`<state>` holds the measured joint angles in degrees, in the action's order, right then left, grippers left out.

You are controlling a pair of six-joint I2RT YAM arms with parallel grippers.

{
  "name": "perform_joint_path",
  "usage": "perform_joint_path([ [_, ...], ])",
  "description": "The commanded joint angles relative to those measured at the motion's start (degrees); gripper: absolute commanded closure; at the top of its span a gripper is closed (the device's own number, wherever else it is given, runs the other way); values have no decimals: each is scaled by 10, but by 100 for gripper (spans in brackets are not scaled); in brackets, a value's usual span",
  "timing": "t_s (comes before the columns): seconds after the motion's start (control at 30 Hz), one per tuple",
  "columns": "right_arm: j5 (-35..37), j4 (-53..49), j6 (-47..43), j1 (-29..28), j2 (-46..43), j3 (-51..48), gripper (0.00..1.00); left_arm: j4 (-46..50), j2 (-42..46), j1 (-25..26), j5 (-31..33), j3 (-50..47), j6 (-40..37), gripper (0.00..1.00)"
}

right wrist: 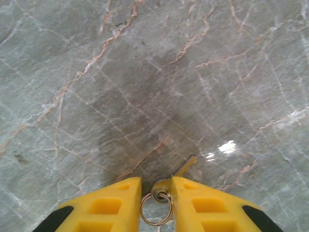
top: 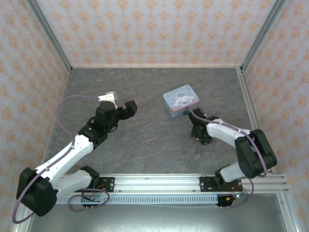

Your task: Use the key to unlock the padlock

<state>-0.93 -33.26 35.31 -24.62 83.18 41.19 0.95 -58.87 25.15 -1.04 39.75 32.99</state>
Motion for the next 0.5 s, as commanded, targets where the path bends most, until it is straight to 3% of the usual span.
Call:
perform_joint_path([
  [0.0,-25,16,3,-3,-9,-14,75,18,13,3,16,13,-7,0],
  [0.3,-37,14,4,-3,-25,-15,74,20,15,3,18,10,-8,0],
  [0.47,-48,17,1,-4,-24,-16,67,21,17,3,19,10,-8,0],
])
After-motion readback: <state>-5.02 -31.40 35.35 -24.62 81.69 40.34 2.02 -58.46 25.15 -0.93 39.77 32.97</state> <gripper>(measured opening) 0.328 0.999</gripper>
